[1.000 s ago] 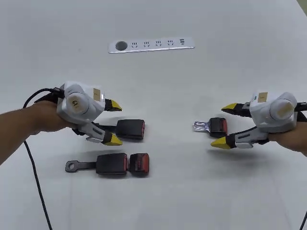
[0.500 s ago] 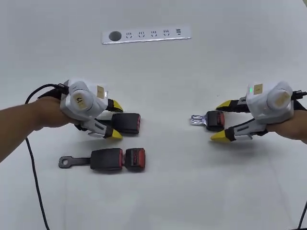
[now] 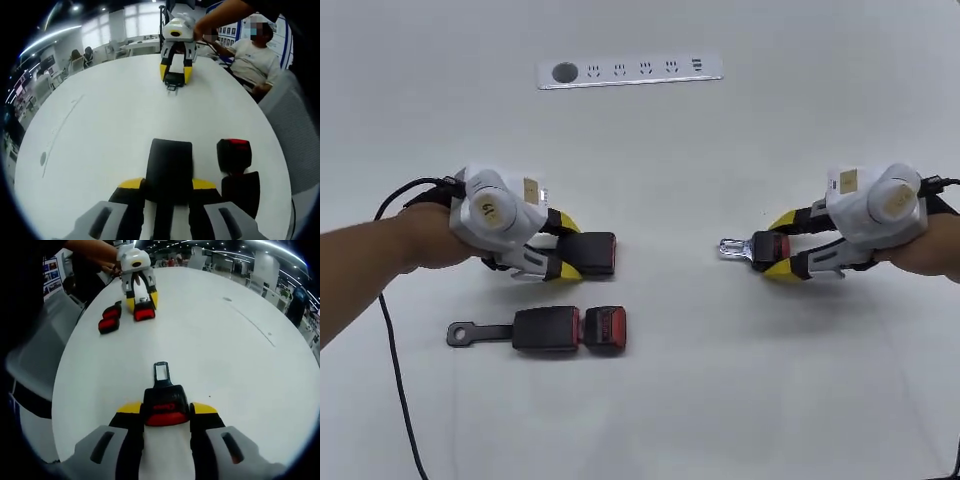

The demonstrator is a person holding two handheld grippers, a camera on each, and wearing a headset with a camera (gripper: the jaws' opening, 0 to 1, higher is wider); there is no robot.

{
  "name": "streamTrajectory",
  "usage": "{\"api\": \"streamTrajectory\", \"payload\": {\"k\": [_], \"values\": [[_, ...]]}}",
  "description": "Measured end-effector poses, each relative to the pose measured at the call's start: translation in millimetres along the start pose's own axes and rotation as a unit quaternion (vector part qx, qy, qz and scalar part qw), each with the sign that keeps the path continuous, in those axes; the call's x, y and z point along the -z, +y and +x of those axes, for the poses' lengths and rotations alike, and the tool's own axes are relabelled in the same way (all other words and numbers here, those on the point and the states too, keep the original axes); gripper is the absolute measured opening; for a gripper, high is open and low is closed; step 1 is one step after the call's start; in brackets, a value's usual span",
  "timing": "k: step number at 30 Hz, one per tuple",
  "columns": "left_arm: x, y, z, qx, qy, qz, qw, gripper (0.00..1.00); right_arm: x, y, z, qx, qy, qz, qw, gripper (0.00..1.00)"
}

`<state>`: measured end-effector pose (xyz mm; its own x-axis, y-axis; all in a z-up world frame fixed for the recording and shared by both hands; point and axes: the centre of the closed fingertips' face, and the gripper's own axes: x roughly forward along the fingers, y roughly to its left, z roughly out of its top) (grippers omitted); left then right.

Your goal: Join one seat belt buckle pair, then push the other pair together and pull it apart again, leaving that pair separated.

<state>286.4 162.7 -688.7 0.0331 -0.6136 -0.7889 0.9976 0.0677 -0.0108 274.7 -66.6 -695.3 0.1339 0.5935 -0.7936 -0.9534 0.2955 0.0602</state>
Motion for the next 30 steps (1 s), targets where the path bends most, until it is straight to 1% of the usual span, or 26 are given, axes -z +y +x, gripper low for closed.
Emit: {"api": "streamTrajectory", "payload": {"k": [3, 5, 7, 11, 17, 24, 30], "values": [[0.2, 0.3, -0.1, -0.001, 0.005, -0.003, 1.0, 0.35, 0.2, 1.3, -0.6, -0.006, 0.013, -0.008, 0.9999, 0.34], [0.0, 0.2, 0.1, -0.002, 0.009, -0.004, 1.0, 0.35, 0.3, 0.5, -0.4, -0.008, 0.018, -0.01, 0.9998, 0.34], [-0.7, -0.4, -0.1, -0.001, 0.01, -0.003, 0.9999, 0.35, -1.8, 3.1, -2.0, -0.008, 0.021, -0.012, 0.9997, 0.34], [-0.5, -0.8, -0.3, -0.001, 0.01, -0.004, 0.9999, 0.35, -3.4, 2.9, -0.4, -0.006, 0.022, -0.011, 0.9997, 0.34], [-0.1, -1.4, -0.8, 0.0, 0.018, -0.004, 0.9998, 0.34, -8.8, 2.0, 5.6, -0.013, 0.024, -0.018, 0.9995, 0.34], [1.4, -1.0, -0.3, -0.001, 0.024, -0.008, 0.9997, 0.35, -17.4, 3.6, 11.5, -0.017, 0.031, -0.026, 0.999, 0.34], [1.4, -1.4, -0.9, 0.002, 0.03, -0.007, 0.9995, 0.35, -25.9, 4.9, 15.8, -0.021, 0.028, -0.032, 0.9989, 0.34]]}}
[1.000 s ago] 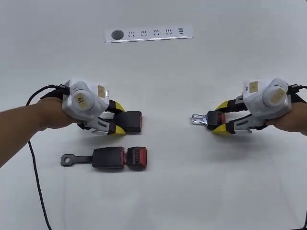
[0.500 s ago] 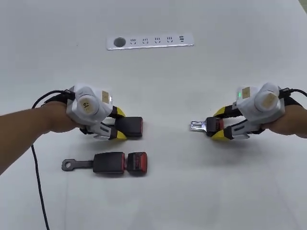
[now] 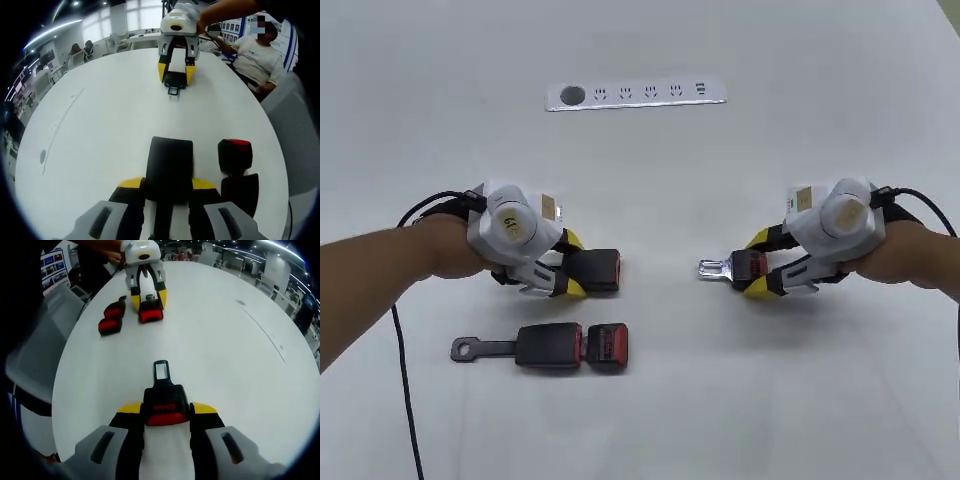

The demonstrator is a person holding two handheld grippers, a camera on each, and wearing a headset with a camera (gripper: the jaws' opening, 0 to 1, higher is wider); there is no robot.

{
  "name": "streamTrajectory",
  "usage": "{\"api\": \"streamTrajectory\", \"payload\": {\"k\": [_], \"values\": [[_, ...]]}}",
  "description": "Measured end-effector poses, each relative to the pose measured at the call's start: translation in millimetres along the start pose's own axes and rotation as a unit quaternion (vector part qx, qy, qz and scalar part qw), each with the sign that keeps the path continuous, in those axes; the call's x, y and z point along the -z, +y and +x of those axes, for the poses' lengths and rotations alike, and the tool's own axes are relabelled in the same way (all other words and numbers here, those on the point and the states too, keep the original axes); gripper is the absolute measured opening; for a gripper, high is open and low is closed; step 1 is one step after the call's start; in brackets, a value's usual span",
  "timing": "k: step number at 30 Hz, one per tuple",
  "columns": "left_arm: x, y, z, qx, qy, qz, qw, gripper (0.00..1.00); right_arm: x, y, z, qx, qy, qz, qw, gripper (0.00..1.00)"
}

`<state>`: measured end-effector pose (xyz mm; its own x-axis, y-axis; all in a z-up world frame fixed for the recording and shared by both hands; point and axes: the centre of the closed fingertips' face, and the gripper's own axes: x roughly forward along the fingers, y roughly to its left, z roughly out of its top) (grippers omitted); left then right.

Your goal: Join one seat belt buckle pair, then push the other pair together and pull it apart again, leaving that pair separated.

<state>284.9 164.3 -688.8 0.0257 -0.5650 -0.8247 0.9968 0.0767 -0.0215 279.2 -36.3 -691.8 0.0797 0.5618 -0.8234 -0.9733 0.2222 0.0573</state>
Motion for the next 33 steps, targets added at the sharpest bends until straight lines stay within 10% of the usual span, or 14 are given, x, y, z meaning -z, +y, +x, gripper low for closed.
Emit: {"api": "streamTrajectory", "payload": {"k": [33], "values": [[0.3, -0.5, 0.1, 0.003, 0.018, 0.0, 0.9998, 0.34, -69.1, 18.6, 52.0, -0.01, -0.066, -0.001, 0.9978, 0.34]]}}
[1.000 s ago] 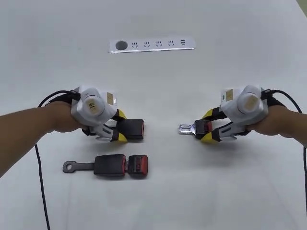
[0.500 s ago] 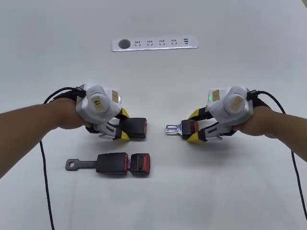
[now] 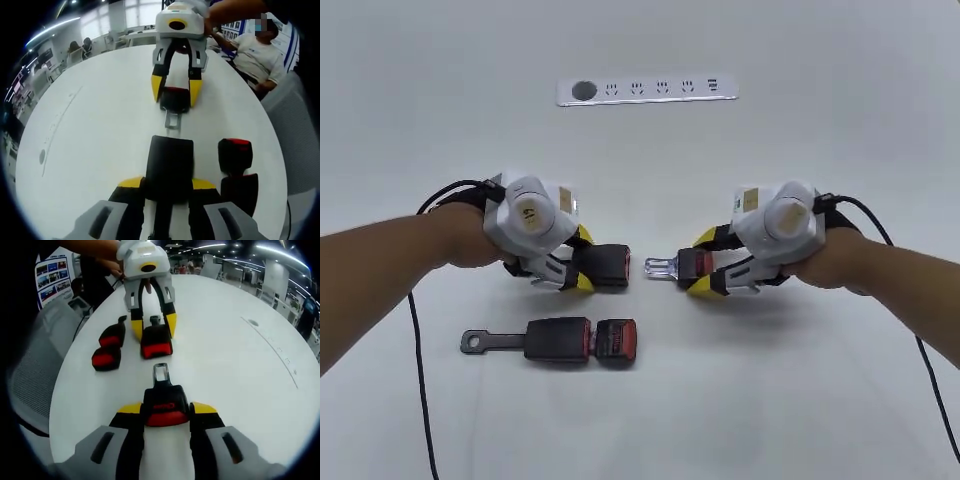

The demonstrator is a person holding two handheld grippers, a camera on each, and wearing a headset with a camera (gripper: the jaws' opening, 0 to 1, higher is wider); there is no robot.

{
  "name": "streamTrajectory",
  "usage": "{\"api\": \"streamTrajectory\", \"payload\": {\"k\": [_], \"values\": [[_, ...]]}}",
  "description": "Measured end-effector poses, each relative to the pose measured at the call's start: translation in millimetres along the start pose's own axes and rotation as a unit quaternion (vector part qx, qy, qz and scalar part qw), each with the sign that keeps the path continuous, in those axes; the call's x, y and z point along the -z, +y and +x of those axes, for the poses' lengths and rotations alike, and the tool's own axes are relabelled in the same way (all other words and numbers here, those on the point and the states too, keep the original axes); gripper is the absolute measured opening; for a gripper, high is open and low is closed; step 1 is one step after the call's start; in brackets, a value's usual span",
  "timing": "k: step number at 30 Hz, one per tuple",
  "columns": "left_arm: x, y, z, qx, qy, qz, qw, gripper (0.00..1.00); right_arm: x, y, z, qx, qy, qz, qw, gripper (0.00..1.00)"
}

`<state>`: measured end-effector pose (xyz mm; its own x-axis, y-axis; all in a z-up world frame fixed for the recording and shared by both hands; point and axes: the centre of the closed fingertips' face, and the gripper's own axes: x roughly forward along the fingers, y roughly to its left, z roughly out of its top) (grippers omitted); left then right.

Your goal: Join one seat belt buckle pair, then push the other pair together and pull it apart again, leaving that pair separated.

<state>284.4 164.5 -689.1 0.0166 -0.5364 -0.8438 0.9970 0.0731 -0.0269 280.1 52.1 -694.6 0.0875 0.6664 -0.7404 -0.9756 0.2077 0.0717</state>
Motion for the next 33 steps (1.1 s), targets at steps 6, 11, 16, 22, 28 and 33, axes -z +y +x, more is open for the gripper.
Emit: {"api": "streamTrajectory", "payload": {"k": [6, 11, 16, 22, 28, 33], "values": [[-0.6, -0.5, -0.5, 0.0, 0.001, 0.0, 1.0, 0.34, -10.8, 2.2, 4.8, 0.003, -0.009, 0.003, 0.9999, 0.34], [1.4, 0.4, -0.4, 0.001, 0.003, 0.002, 1.0, 0.34, -17.6, 4.3, 7.7, 0.0, -0.01, 0.001, 1.0, 0.34], [2.9, 1.6, 0.4, 0.001, 0.005, 0.003, 1.0, 0.34, -23.7, 4.0, 10.9, -0.002, -0.011, -0.002, 0.9999, 0.34], [3.3, 1.3, 0.7, 0.001, 0.005, 0.004, 1.0, 0.35, -32.0, 6.3, 18.3, -0.001, -0.015, -0.003, 0.9999, 0.34], [2.3, 0.9, 0.4, 0.006, 0.008, 0.013, 0.9999, 0.34, -31.1, 8.1, 21.0, 0.0, -0.014, -0.002, 0.9999, 0.34], [1.4, -1.2, 1.0, 0.01, 0.015, 0.022, 0.9996, 0.34, -31.9, 6.4, 25.2, 0.0, -0.012, -0.003, 0.9999, 0.34]]}}
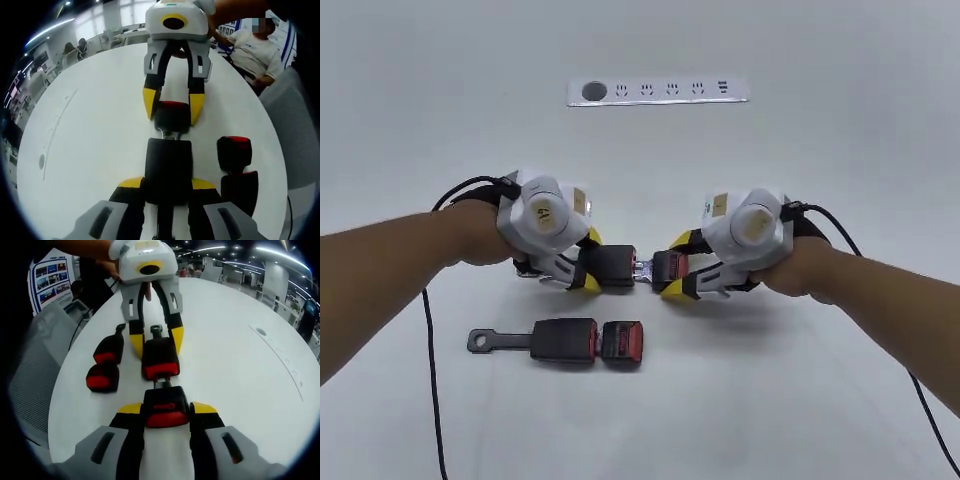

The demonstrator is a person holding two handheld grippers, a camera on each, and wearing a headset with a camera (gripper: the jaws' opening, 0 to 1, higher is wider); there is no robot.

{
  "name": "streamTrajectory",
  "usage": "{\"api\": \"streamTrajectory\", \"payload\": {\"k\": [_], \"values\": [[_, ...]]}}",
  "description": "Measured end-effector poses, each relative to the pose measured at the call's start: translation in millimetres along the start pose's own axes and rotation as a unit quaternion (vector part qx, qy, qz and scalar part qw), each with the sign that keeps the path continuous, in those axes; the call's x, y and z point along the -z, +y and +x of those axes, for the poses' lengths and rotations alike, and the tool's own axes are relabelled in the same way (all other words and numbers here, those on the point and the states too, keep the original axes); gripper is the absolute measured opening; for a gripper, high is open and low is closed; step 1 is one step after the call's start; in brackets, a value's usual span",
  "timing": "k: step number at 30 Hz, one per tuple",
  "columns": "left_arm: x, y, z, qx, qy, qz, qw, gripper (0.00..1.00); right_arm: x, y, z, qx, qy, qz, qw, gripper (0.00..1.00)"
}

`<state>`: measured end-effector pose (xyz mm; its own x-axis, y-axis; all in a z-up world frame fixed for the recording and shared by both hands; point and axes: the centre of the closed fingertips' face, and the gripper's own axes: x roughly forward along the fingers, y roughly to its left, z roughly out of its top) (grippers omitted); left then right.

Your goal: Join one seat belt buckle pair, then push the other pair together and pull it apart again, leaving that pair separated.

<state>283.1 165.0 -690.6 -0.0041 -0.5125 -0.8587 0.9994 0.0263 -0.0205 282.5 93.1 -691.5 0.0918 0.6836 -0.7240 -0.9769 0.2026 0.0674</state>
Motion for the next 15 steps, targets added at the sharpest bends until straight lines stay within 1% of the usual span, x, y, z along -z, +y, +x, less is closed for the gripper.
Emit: {"api": "streamTrajectory", "payload": {"k": [8, 9, 11, 15], "values": [[-1.0, -0.4, 0.5, 0.004, 0.003, 0.01, 0.9999, 0.33, -1.1, 2.6, 3.5, -0.005, -0.002, -0.001, 1.0, 0.34], [-0.7, -0.7, 0.2, 0.006, 0.005, 0.015, 0.9999, 0.33, -1.7, 2.2, 5.0, -0.005, -0.003, -0.001, 1.0, 0.33], [-0.9, -0.2, 0.6, 0.007, 0.006, 0.015, 0.9998, 0.33, -4.8, 2.5, 9.0, -0.008, -0.006, -0.001, 0.9999, 0.33], [0.4, -0.4, -0.1, 0.01, 0.01, 0.018, 0.9997, 0.33, -8.9, 5.3, 10.1, -0.007, -0.004, -0.004, 1.0, 0.33]]}}
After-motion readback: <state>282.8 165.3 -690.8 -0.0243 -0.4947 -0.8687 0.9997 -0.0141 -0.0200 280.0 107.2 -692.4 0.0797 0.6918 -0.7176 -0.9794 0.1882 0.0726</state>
